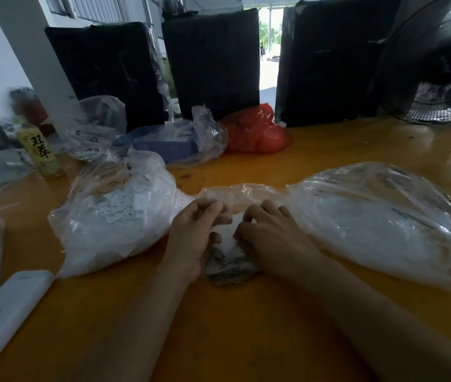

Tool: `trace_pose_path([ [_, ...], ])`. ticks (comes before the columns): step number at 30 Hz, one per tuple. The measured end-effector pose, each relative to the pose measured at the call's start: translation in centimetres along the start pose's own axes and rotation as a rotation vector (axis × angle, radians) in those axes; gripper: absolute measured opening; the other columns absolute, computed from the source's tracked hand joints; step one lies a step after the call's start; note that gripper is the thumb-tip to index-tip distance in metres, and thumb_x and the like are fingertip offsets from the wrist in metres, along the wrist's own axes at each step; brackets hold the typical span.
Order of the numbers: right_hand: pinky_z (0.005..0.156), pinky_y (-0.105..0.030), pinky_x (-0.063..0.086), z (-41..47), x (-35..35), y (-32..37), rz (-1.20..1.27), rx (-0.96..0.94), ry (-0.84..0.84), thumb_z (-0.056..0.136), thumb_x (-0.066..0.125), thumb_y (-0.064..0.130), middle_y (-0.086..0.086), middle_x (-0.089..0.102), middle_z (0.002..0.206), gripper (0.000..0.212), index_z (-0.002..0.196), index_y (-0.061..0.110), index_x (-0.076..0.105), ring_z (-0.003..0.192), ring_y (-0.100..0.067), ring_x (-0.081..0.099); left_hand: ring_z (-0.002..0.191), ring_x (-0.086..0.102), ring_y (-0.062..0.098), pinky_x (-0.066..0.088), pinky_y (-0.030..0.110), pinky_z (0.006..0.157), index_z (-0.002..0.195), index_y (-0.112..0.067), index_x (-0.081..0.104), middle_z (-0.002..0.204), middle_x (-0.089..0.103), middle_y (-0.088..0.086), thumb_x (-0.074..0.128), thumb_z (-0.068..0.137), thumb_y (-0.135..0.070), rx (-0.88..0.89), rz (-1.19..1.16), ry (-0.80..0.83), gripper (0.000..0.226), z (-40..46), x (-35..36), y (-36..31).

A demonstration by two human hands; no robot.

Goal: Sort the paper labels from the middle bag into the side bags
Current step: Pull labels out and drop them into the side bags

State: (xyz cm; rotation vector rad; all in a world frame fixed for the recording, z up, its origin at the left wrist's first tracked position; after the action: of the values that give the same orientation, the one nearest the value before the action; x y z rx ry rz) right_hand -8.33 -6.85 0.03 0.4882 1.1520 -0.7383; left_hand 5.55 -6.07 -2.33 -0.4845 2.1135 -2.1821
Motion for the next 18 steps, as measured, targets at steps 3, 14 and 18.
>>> trace_pose_path([
  [3,0.095,-0.040,0.042,-0.2,-0.7,-0.3,0.020,0.044,-0.048,0.097,0.054,0.041,-0.002,0.054,0.120,0.027,0.113,0.027,0.069,0.111,-0.021,0.045,0.071,0.075,0.011,0.053,0.017,0.051,0.104,-0.013,0.071,0.103,0.081,0.007,0.067,0.101,-0.017,0.007,-0.026,-0.009,0.006,0.1,-0.2,0.0],
  [14,0.085,-0.029,0.044,-0.5,0.1,-2.4,0.330,0.220,-0.004,0.090,0.065,0.020,0.010,0.057,0.108,0.030,0.115,0.035,0.058,0.103,-0.011,0.047,0.100,0.079,0.030,0.062,0.025,0.077,0.110,-0.001,0.069,0.105,0.079,0.019,0.060,0.104,-0.007,-0.042,-0.301,-0.005,0.013,0.7,-0.2,0.5],
  [18,0.079,-0.029,0.037,-0.3,0.3,-2.6,0.285,0.208,-0.011,0.091,0.070,0.033,0.012,0.067,0.105,0.019,0.111,0.035,0.071,0.104,-0.011,0.046,0.098,0.079,0.028,0.063,0.026,0.076,0.109,-0.003,0.075,0.106,0.079,0.019,0.068,0.097,-0.008,-0.020,-0.279,0.009,0.014,0.6,-0.1,0.5],
])
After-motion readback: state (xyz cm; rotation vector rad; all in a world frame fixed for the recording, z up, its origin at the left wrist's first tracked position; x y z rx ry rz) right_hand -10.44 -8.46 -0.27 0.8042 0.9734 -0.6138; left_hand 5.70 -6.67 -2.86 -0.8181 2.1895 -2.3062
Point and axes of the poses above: each hand's wrist, its own z-axis towards the middle knuckle, its own x-axis out of the palm, y = z × x, the point moved 9 cm from there along z, towards the middle knuckle
